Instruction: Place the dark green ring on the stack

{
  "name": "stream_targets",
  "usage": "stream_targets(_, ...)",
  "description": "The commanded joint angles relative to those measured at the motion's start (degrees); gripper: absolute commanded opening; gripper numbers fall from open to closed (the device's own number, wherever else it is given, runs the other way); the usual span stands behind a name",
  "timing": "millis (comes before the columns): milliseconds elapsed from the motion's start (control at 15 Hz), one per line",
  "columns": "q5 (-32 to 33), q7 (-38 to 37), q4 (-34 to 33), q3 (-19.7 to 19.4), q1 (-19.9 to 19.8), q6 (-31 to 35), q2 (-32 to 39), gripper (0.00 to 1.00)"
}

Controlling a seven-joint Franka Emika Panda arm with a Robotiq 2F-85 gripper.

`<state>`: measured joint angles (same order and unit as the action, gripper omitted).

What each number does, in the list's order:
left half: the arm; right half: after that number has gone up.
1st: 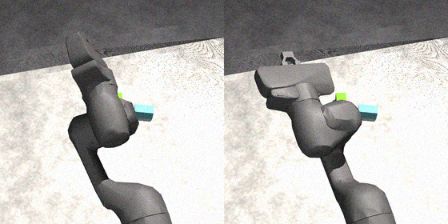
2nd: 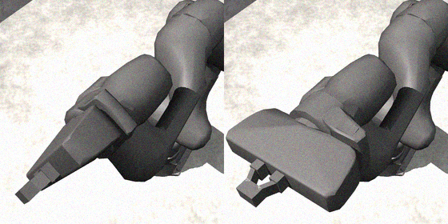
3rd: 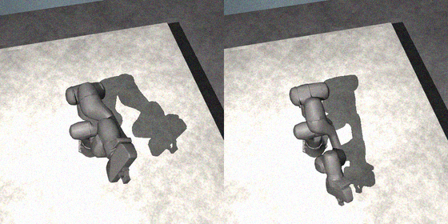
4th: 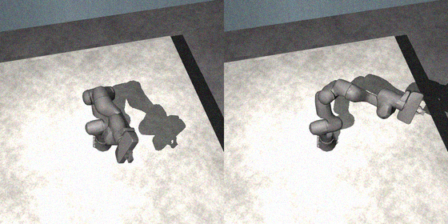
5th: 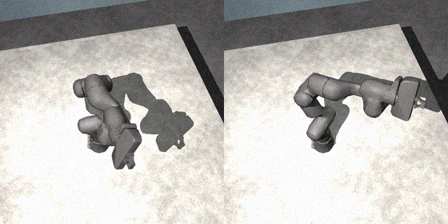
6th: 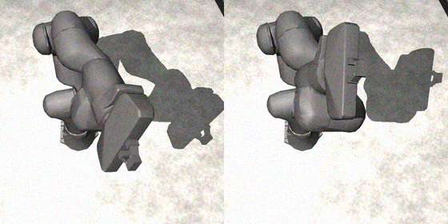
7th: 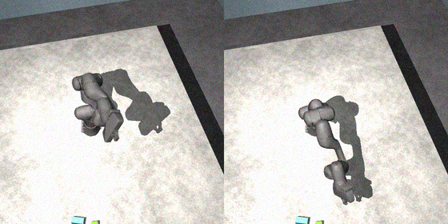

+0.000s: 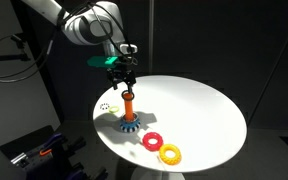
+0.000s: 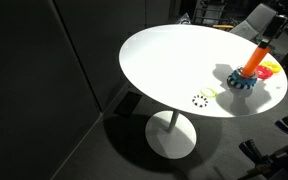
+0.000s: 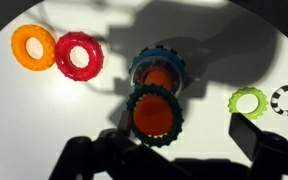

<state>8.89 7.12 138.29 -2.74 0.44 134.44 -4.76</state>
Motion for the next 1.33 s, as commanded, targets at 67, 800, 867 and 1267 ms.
stream_targets(67,-0.37,0.5,0.5,0.33,-0.77,-0.22,-1.09,1.0)
stream_targets(800,-1.37,0.78,0.91,0.44,-0.58,0.3,-1.03,1.0)
stream_targets(867,-1.51,0.98,1.03,0.31,-0.67,0.5,-1.14,1.0)
stream_targets(1267,-0.53,0.06,0.02,0.61,-0.6,-0.12,0.22,1.0)
